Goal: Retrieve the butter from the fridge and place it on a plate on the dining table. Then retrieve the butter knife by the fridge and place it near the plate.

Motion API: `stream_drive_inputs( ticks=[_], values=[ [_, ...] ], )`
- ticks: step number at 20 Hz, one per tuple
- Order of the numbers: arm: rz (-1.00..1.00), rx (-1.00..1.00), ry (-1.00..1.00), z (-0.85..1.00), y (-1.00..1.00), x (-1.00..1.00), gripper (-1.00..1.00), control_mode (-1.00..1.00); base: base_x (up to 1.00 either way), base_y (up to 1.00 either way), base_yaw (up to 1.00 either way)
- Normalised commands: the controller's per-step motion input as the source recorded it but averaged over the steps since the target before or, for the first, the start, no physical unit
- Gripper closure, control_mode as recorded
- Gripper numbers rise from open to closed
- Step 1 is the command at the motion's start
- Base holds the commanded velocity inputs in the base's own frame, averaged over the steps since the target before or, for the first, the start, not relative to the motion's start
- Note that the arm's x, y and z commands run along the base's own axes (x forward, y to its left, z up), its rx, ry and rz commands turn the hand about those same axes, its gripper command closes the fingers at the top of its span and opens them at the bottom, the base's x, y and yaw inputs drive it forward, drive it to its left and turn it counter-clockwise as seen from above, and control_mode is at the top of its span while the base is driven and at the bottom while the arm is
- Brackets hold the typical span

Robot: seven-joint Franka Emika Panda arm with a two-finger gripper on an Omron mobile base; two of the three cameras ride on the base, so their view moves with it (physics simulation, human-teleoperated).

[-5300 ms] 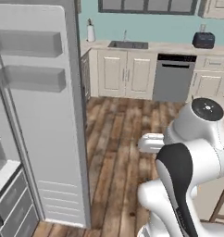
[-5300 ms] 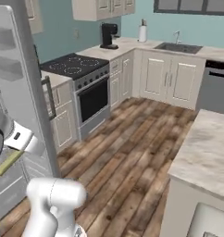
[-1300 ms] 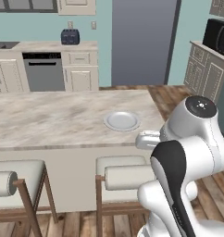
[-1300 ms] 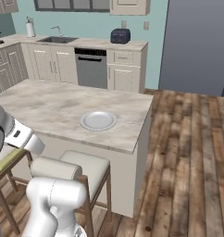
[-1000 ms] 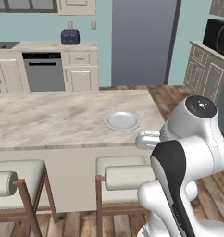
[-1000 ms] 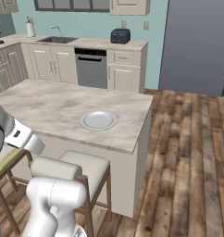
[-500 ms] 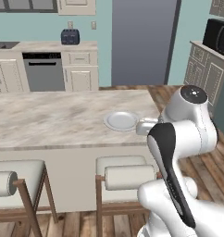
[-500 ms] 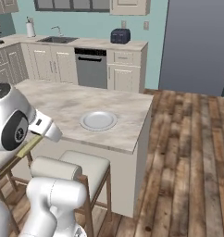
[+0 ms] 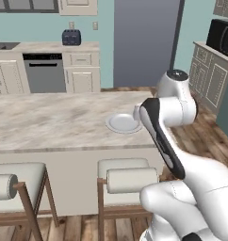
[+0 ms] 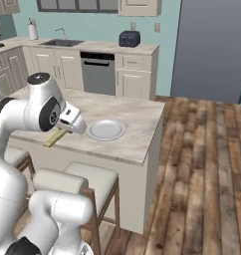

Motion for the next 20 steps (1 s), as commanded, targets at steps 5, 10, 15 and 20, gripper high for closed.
stream_drive_inputs(
  ticks=[5,10,15,20],
  values=[
    [-0.07,0.02,0.19,0.02,-0.15,1.00,1.00,-1.00,0.00,0.00,0.00],
    [-0.26,0.00,0.07,-0.13,0.00,1.00,1.00,-1.00,0.00,0.00,0.00],
    [-0.25,0.01,0.01,-0.18,-0.05,1.00,1.00,-1.00,0.00,0.00,0.00],
    [-0.15,0.06,0.02,-0.17,-0.11,1.00,1.00,-1.00,0.00,0.00,0.00]
  ],
)
